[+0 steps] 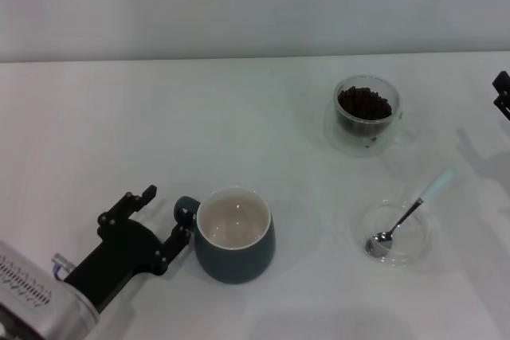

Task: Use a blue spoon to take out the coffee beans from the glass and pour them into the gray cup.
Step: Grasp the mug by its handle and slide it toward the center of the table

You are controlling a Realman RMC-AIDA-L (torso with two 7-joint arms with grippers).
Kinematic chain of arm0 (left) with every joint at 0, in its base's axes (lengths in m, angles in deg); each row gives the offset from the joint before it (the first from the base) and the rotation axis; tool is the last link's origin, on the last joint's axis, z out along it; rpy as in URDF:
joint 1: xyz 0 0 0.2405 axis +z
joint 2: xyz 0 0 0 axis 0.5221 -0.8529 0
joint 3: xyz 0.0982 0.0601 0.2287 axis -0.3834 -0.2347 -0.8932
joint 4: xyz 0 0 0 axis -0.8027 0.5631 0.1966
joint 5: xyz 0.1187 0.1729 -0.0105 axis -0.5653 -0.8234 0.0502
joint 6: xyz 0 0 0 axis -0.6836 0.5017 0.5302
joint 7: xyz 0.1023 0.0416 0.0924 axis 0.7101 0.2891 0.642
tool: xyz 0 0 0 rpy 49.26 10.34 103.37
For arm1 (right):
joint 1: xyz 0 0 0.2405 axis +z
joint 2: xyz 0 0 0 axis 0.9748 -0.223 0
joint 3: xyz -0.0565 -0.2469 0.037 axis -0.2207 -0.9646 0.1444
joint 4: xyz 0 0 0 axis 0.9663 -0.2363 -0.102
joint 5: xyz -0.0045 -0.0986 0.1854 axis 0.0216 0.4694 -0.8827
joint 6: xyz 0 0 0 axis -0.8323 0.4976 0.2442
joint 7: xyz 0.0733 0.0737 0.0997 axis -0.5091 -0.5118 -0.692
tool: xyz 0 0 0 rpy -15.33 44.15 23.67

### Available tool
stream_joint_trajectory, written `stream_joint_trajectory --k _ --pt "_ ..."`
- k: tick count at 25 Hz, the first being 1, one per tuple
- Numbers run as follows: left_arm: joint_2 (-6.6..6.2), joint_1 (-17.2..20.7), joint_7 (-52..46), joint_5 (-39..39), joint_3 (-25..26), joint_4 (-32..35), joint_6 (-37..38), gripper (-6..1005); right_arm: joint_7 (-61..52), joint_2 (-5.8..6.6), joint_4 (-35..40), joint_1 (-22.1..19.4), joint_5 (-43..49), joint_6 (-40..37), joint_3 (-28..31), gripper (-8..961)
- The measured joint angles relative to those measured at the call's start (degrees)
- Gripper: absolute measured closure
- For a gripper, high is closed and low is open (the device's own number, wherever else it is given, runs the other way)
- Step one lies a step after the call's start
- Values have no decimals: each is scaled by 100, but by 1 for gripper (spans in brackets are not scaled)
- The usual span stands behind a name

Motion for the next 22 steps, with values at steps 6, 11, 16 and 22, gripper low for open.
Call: stream_joint_trajectory --k 6,11,16,22 --pt "0 223 0 0 0 -8 318 242 -389 16 22 -22 -45 59 43 83" --pt "-9 313 0 8 5 -17 382 245 -967 53 127 -116 -46 144 42 83" --pt "-9 433 -4 19 7 -36 601 248 -1595 107 289 -279 -2 217 -11 82" --pt "-27 535 -35 226 16 -53 882 252 -2336 221 341 -432 12 277 -140 82"
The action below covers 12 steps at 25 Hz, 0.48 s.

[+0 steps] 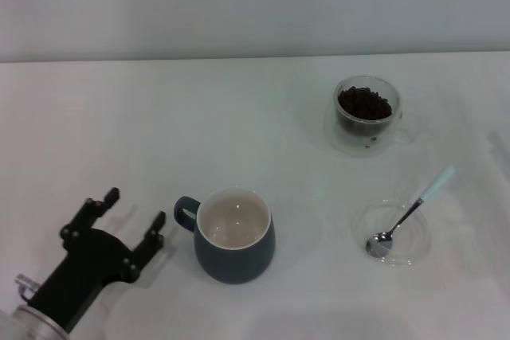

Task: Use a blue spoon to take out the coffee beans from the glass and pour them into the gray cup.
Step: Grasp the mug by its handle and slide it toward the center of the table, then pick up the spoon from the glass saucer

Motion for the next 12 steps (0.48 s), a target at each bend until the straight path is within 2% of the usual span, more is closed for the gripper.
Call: stream_joint_trajectory --k 12 --pt "1 124 -306 545 0 0 431 258 -1584 342 -7 -122 105 154 -441 82"
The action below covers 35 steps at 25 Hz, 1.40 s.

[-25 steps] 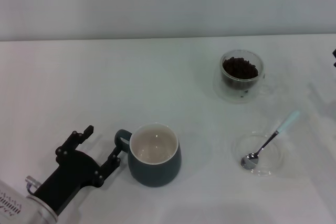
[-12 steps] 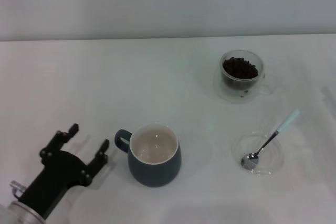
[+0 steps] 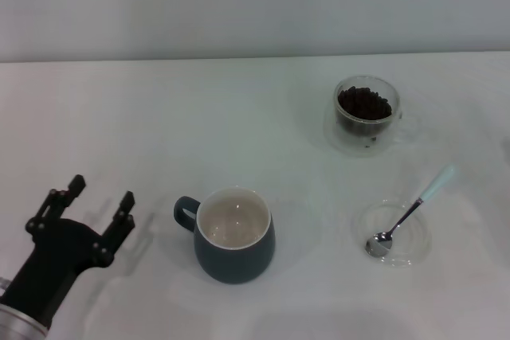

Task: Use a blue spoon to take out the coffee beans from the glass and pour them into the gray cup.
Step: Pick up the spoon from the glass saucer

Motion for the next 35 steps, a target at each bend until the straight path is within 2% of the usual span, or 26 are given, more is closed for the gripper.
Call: stream_joint_trajectory --k 6,17,23,27,28,35 --pt "9 60 -102 390 0 16 107 258 -569 156 18 168 553 221 -67 82" --pt "18 255 -144 1114 0 48 385 257 -1044 185 46 254 1013 274 -242 83" --pt "9 305 -184 1522 0 4 396 258 -1100 51 47 253 1081 525 -459 82" --pt "2 320 -186 1580 0 -2 416 258 -1101 -31 47 319 1089 715 -704 83" --pt "0 320 -186 1630 0 -7 430 258 -1102 -82 47 354 1121 763 -740 83" --pt "-8 293 -187 1765 0 -93 440 258 -1149 -204 47 447 1203 860 -854 83"
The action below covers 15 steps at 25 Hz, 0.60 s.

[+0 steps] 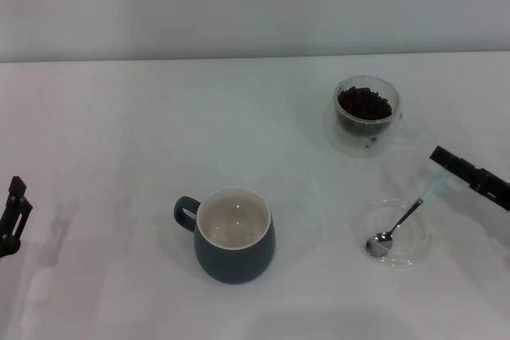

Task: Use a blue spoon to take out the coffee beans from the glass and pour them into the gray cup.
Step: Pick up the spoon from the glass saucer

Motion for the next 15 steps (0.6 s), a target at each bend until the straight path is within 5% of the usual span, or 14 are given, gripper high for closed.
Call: stream_joint_trajectory --k 15 --pt "-1 -28 0 13 0 -114 1 257 -21 -148 26 -28 10 82 -169 86"
